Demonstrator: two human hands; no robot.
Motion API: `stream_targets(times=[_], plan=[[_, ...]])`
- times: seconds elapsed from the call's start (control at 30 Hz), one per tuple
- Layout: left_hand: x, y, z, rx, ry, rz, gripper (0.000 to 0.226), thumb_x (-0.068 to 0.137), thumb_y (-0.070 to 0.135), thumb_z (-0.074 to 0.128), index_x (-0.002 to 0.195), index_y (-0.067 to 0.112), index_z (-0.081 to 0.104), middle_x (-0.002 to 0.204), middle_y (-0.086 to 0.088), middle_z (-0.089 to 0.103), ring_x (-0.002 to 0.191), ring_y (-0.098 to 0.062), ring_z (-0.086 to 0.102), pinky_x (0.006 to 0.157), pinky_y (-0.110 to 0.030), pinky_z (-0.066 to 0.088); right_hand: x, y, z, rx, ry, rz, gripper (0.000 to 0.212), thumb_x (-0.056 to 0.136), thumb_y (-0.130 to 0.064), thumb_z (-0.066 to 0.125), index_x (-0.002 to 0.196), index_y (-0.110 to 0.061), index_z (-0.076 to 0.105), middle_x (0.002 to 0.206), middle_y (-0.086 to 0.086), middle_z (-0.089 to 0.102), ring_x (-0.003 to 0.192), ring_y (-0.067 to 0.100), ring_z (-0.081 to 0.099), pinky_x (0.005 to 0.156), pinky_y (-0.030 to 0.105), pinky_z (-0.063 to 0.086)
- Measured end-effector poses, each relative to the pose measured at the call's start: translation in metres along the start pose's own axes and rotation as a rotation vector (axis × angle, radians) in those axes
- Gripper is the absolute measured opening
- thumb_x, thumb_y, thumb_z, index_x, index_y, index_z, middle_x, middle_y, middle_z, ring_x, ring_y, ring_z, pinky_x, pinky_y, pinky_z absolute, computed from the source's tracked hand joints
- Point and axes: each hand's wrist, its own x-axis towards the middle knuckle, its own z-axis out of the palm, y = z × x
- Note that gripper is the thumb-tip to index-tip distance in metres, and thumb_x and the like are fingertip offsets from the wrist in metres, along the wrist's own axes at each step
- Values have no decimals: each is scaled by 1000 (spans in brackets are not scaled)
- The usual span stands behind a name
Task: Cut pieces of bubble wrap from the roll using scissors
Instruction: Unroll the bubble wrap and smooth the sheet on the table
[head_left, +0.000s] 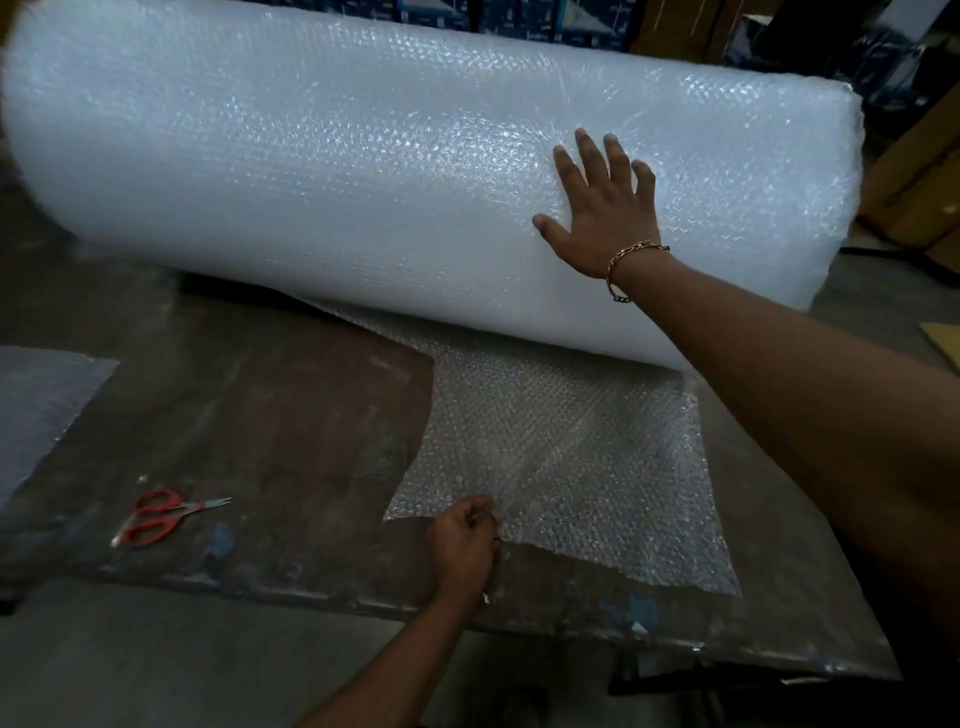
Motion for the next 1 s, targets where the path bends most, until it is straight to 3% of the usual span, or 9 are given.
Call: stream_targets(times=[0.1, 0.23, 0.4, 0.6, 0.77, 0.9, 0.93, 1.0], plan=[[-4, -2, -5, -21, 5, -21, 14, 79, 24, 73, 91, 21, 79, 77, 2, 76, 69, -16, 68, 74, -50, 62, -6, -3, -1, -8, 16, -3, 79, 95, -66, 27, 160, -24, 12, 169, 5, 5, 155, 32, 3, 120, 55, 11], [-16, 5, -11, -83, -27, -71, 18, 88, -1, 71, 85, 17, 76, 68, -3, 72, 61, -18, 62, 65, -34, 53, -9, -6, -4, -13, 33, -2, 78, 95, -64, 28, 160, -23, 15, 169, 6, 9, 155, 32, 6, 119, 55, 13], [-26, 1, -15, -156, -67, -151, 19, 90, -3, 68, 87, 14, 73, 66, -4, 69, 56, -18, 57, 55, -27, 49, -12, -7, -8, -15, 42, 2, 77, 94, -61, 28, 159, -23, 15, 168, 6, 10, 154, 32, 7, 119, 55, 14], [-39, 1, -20, -144, -120, -159, 18, 92, 1, 70, 88, 18, 74, 70, 1, 72, 61, -19, 62, 64, -33, 53, -19, -3, -9, 1, 70, 7, 76, 93, -61, 28, 159, -23, 18, 168, 6, 12, 154, 31, 9, 118, 55, 14], [-25, 15, -48, 62, -234, -159, 12, 99, 10, 62, 103, 13, 72, 65, -9, 69, 53, -21, 62, 57, -40, 53, -24, -4, -5, 3, 90, 2, 76, 94, -61, 28, 159, -23, 18, 168, 6, 13, 154, 31, 9, 119, 54, 13], [-24, 54, -65, 148, -556, -331, 12, 105, 28, 54, 105, 20, 63, 59, -13, 68, 41, -19, 61, 43, -23, 46, -21, -4, -4, 18, 111, 12, 77, 93, -59, 29, 159, -21, 18, 168, 6, 14, 155, 31, 9, 120, 54, 13], [-21, 63, -66, 209, -614, -313, 18, 104, 30, 55, 104, 15, 65, 59, -12, 68, 43, -18, 62, 45, -23, 47, -20, -3, -3, 29, 123, 12, 77, 93, -59, 31, 158, -19, 19, 168, 6, 15, 154, 30, 10, 119, 53, 13], [-6, 74, -62, 517, -575, -65, 30, 101, 37, 57, 95, 11, 70, 61, -6, 68, 51, -15, 65, 55, -27, 50, -19, -3, -2, 48, 146, 10, 76, 93, -58, 32, 156, -17, 24, 167, 6, 18, 154, 31, 12, 119, 53, 14]])
